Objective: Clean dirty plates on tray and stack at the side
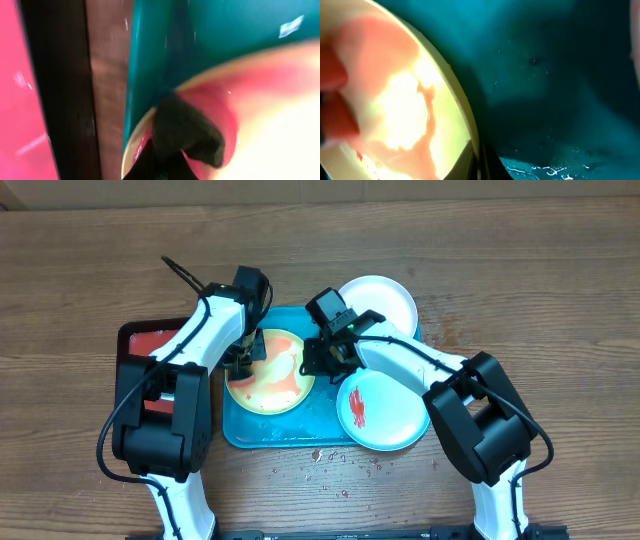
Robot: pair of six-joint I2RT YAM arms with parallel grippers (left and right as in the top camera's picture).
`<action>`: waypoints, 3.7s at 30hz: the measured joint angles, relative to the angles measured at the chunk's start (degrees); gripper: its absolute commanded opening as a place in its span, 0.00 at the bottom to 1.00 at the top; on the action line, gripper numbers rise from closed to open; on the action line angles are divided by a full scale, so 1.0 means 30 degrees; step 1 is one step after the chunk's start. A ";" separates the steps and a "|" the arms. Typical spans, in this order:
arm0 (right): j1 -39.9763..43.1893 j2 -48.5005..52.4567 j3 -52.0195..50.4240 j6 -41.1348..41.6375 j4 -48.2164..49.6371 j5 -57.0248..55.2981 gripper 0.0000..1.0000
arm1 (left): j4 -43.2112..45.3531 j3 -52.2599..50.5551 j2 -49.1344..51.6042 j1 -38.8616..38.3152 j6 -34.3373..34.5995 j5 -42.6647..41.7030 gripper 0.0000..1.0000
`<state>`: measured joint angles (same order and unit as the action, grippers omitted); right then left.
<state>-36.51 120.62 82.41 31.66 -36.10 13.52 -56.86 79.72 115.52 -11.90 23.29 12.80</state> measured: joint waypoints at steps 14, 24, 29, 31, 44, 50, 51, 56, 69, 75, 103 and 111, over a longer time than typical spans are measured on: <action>0.0015 0.0000 0.0000 -0.0051 -0.0175 0.0007 0.04 | 0.2667 0.0794 0.0066 0.0226 -0.5501 -1.2080 0.04; 0.0036 0.0000 0.0000 -0.0051 -0.0379 0.0015 0.04 | -0.4728 0.9610 0.0299 0.1785 -0.2237 -0.7934 0.04; 0.0015 -0.0044 0.0240 -0.0051 -0.1115 -0.0379 0.04 | -0.8327 1.3777 0.0277 0.2317 -0.1749 -0.6521 0.04; -0.0102 -0.0211 0.0277 -0.0051 -0.1559 -0.0998 0.04 | -0.9078 1.4892 0.0124 0.2470 -0.1719 -0.6309 0.04; -0.5260 -0.4772 0.0284 -0.0933 -0.2827 -1.3559 0.04 | -1.0739 1.6232 -0.3067 0.5377 -0.1705 -0.5727 0.04; -0.7315 -0.4976 0.0284 -0.1078 -0.2769 -2.1485 0.04 | -1.0965 1.6232 -0.2973 0.5464 -0.1661 -0.5676 0.04; -0.7533 -0.4976 0.0284 -0.1071 -0.2710 -2.2505 0.04 | -1.0965 1.6225 -0.2973 0.5464 -0.1661 -0.5676 0.04; -0.8553 -0.4976 0.0284 -0.1151 -0.1909 -2.7314 0.04 | -1.0987 1.6232 -0.2965 0.5464 -0.1661 -0.5676 0.04; -0.8961 -0.4976 0.0284 -0.0903 -0.1275 -3.0563 0.04 | -1.1009 1.6232 -0.2965 0.5464 -0.1661 -0.5676 0.04; -0.8903 -0.4976 0.0284 0.0138 -0.2135 -2.7547 0.04 | -1.1016 1.6232 -0.2965 0.5464 -0.1661 -0.5668 0.04; -0.2455 -0.2827 -0.1180 0.3774 -0.2747 -0.3468 0.47 | -1.1067 1.6232 -0.2965 0.5464 -0.1661 -0.5676 0.04; 0.0714 -0.2820 -0.1195 -0.2499 0.0539 -0.0459 0.46 | -1.1067 1.6232 -0.2951 0.5464 -0.1661 -0.5676 0.04</action>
<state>-34.37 112.16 78.83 24.16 -34.48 12.14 -90.06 128.42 106.67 4.49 18.31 -4.23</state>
